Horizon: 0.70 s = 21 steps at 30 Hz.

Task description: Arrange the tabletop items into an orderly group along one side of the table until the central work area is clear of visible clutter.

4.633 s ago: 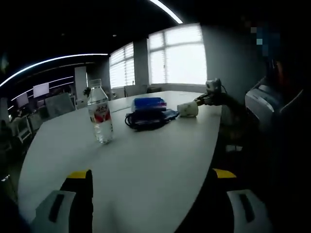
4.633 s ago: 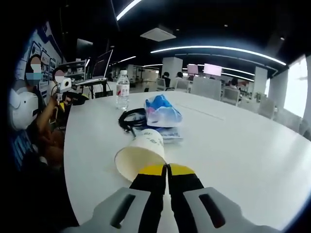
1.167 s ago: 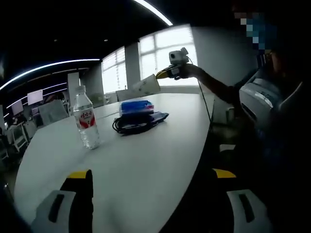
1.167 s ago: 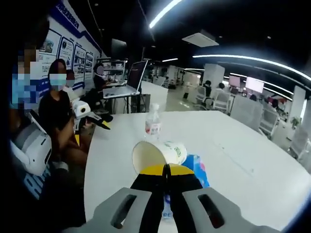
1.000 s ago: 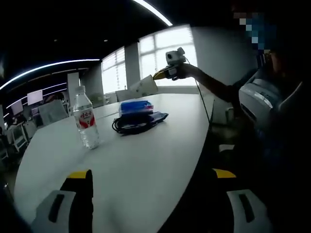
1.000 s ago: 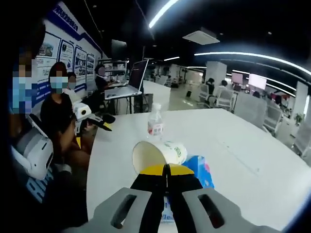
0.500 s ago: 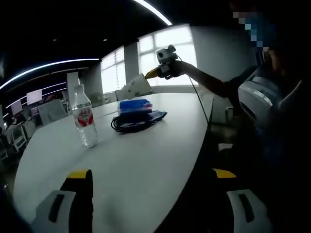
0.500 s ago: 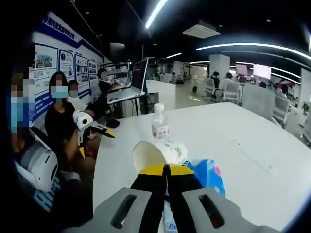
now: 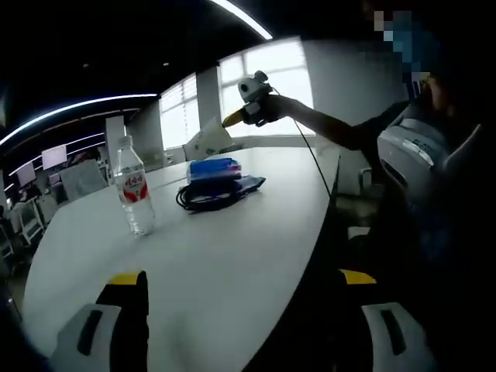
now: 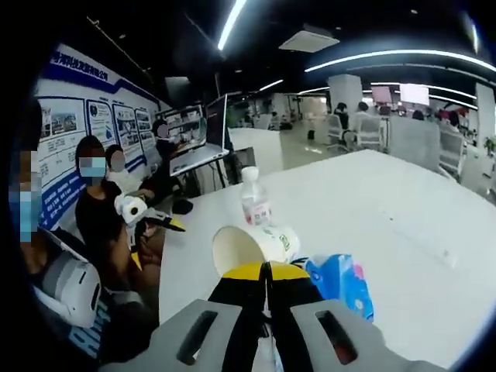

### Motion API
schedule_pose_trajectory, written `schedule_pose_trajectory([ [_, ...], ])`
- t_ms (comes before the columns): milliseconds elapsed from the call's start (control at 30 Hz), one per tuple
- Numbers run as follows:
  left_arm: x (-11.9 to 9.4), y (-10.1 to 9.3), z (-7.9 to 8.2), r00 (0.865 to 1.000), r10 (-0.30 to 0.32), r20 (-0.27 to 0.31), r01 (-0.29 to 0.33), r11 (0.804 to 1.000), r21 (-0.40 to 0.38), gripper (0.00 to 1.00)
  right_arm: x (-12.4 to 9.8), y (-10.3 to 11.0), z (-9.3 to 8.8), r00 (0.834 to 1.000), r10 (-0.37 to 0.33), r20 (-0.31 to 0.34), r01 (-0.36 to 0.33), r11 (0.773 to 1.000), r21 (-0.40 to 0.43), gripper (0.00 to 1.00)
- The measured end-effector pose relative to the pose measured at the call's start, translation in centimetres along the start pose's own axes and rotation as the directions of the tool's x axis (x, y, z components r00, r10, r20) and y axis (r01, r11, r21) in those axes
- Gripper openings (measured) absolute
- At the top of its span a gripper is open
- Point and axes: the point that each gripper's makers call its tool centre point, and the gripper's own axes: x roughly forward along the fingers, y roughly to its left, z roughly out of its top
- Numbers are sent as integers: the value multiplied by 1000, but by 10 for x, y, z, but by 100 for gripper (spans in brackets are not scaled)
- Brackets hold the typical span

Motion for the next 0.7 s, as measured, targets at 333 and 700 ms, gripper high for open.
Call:
schedule_pose_trajectory([
  [333, 1, -2, 1, 1000, -2, -5, 2, 1000, 10, 100, 16, -4, -1, 999, 47, -28, -44, 992, 118, 0],
  [700, 0, -4, 1, 1000, 0, -12, 0, 1000, 24, 100, 38, -5, -7, 992, 94, -80, -75, 976, 206, 0],
])
